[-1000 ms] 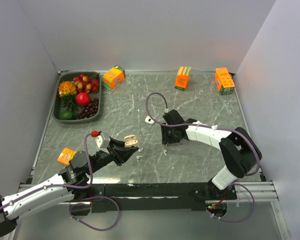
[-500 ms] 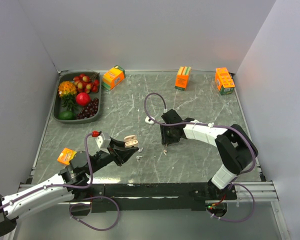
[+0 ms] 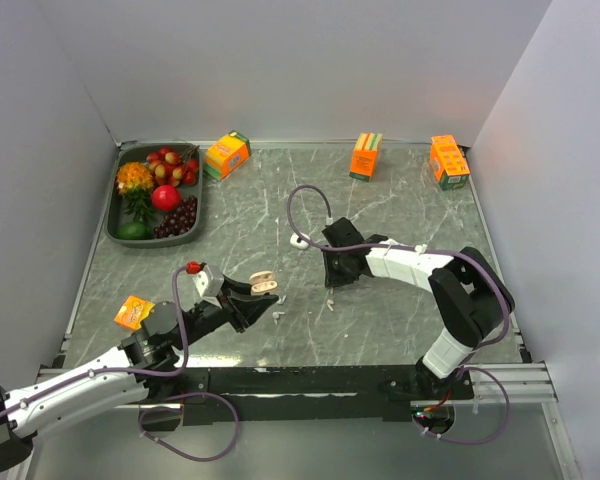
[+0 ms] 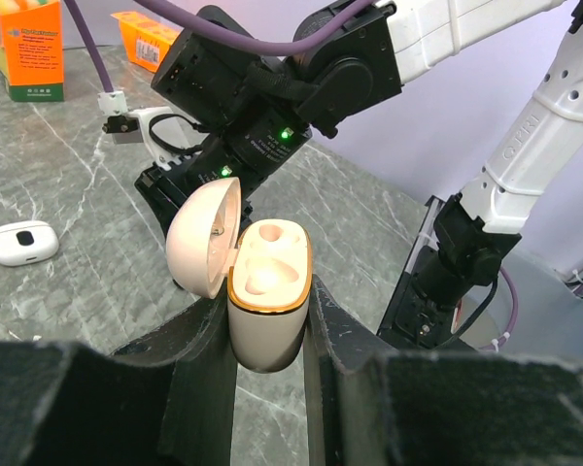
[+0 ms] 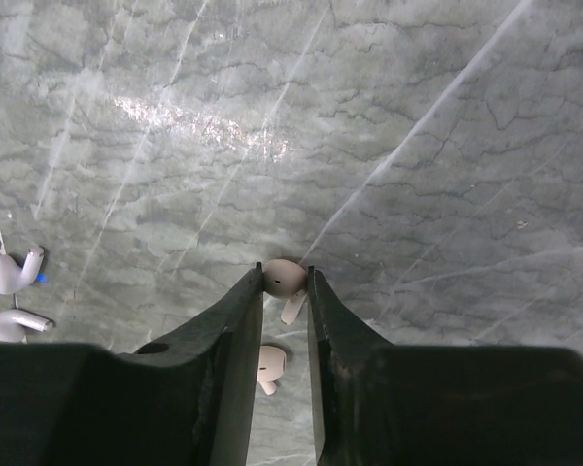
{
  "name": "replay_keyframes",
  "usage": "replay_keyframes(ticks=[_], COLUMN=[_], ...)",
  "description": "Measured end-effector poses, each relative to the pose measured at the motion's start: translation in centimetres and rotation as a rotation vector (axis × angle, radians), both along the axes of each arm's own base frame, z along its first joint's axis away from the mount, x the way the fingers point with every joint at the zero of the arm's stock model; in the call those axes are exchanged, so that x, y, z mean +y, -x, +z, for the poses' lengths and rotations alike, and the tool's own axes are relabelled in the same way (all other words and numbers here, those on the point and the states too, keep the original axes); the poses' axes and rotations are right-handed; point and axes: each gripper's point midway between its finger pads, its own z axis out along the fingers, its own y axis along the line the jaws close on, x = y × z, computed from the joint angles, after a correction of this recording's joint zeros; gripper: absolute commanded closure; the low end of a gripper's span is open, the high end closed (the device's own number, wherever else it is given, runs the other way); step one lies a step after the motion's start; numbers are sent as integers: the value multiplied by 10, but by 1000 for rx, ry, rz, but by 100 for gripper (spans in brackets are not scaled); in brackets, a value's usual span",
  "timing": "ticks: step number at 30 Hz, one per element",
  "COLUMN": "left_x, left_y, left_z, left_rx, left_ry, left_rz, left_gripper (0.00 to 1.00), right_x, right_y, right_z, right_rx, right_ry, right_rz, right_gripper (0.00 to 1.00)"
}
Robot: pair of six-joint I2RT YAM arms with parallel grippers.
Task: Insert the wireless bluetooth earbuds into the charging case
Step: Pick up the earbud from the center of the board.
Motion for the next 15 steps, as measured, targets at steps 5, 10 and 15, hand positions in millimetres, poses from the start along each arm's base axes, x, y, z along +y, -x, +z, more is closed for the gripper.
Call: replay_keyframes(ticks=[5, 10, 15], left_x=[-1, -1, -1], left_y=[0, -1, -1], left_z=[-2, -3, -3], left_rx=[3, 6, 6], left_ry=[-6, -10, -11], left_rz=[0, 0, 3], left_gripper=[99, 99, 99], right_x=[0, -3, -5], right_y=[0, -3, -10], right_z=[1, 9, 38], right_rx=[-2, -28, -115], right_ry=[0, 2, -23], right_rz=[-1, -10, -28], right_gripper=[83, 95, 100])
